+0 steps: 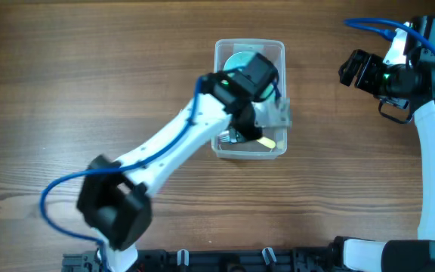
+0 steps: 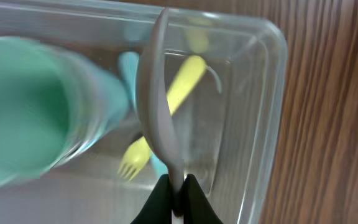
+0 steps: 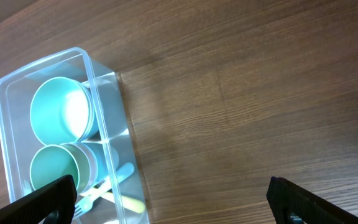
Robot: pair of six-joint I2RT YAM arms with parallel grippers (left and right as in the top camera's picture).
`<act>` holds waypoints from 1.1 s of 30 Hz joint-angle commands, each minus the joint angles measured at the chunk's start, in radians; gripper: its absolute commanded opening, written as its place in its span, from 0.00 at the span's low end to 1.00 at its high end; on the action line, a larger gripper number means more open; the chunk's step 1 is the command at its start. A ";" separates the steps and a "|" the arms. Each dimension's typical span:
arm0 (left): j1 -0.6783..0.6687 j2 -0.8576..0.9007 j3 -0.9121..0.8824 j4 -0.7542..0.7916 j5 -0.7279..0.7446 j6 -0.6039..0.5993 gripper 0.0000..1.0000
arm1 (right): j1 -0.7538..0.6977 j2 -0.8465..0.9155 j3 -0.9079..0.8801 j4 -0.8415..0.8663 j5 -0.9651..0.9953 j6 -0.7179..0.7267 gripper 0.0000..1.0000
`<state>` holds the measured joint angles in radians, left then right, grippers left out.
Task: Pack container
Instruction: 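Carry the white spoon into the container and open the left gripper, then move the left gripper to the teal fork and grasp its handle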
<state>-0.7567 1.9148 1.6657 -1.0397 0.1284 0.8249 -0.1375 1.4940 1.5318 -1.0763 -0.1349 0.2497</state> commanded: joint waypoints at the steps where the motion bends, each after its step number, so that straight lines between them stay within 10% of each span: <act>1: -0.005 0.080 0.002 0.000 0.002 0.087 0.15 | -0.003 0.006 -0.004 0.003 -0.013 0.015 1.00; 6: 0.000 0.048 0.035 0.016 -0.066 -0.063 0.15 | -0.003 0.006 -0.004 0.003 -0.013 0.015 1.00; 12: 0.092 -0.194 0.059 -0.066 -0.108 -0.349 0.51 | -0.003 0.006 -0.004 0.003 -0.013 0.015 1.00; 18: 0.403 -0.226 -0.003 -0.307 0.074 -0.533 0.61 | -0.003 0.006 -0.004 0.003 -0.013 0.015 1.00; 24: 0.543 -0.226 -0.289 -0.076 0.092 -0.811 0.69 | -0.003 0.006 -0.004 0.003 -0.013 0.015 1.00; 27: 0.543 -0.226 -0.430 0.086 0.095 -0.832 1.00 | -0.003 0.006 -0.004 0.003 -0.013 0.015 1.00; 33: 0.543 -0.221 -0.469 0.156 0.023 -0.921 0.88 | -0.003 0.006 -0.004 0.003 -0.013 0.015 1.00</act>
<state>-0.2157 1.6905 1.2034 -0.8967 0.2249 -0.0059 -0.1375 1.4940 1.5311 -1.0760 -0.1349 0.2497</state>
